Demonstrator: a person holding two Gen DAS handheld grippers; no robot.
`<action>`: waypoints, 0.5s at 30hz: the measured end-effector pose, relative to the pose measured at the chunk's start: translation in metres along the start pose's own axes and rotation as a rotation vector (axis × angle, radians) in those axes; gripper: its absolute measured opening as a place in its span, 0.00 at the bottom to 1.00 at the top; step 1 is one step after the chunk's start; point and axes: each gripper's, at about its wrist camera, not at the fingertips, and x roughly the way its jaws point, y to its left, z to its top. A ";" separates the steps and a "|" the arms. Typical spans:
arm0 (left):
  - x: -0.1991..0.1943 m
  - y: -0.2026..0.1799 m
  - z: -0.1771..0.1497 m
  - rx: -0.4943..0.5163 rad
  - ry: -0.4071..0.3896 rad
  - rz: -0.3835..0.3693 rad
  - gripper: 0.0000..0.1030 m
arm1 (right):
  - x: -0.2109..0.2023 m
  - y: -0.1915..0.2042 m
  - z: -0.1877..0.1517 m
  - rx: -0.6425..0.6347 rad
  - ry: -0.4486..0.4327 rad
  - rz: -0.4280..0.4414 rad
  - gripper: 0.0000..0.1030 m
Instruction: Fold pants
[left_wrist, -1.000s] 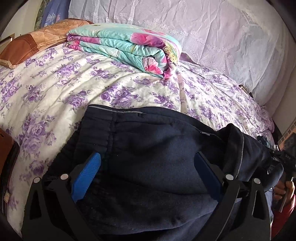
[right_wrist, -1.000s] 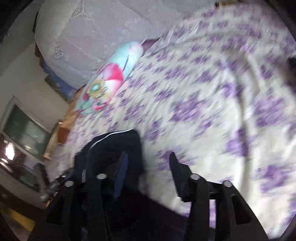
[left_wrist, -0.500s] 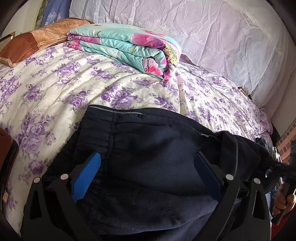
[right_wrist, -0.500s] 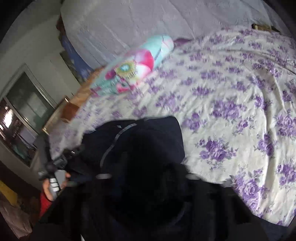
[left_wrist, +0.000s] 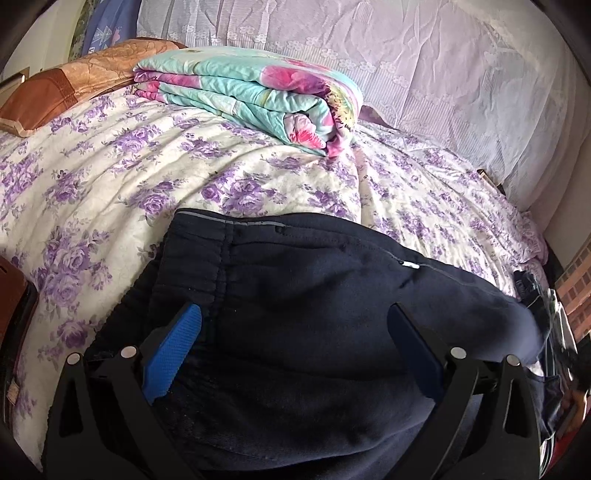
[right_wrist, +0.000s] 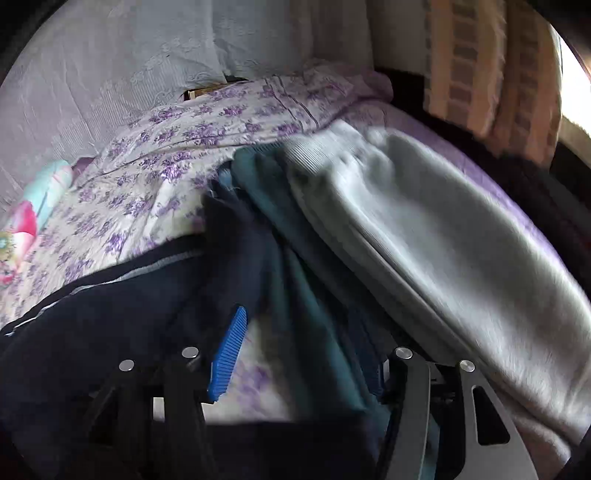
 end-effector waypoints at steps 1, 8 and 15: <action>0.000 0.000 0.000 0.002 0.003 0.003 0.95 | -0.001 -0.006 -0.003 0.014 0.000 0.013 0.57; 0.003 -0.008 0.004 0.028 0.022 0.075 0.95 | 0.023 -0.012 0.026 0.106 0.026 0.188 0.57; 0.008 -0.009 0.001 0.046 0.027 0.096 0.95 | 0.055 0.027 0.058 -0.058 0.011 0.250 0.47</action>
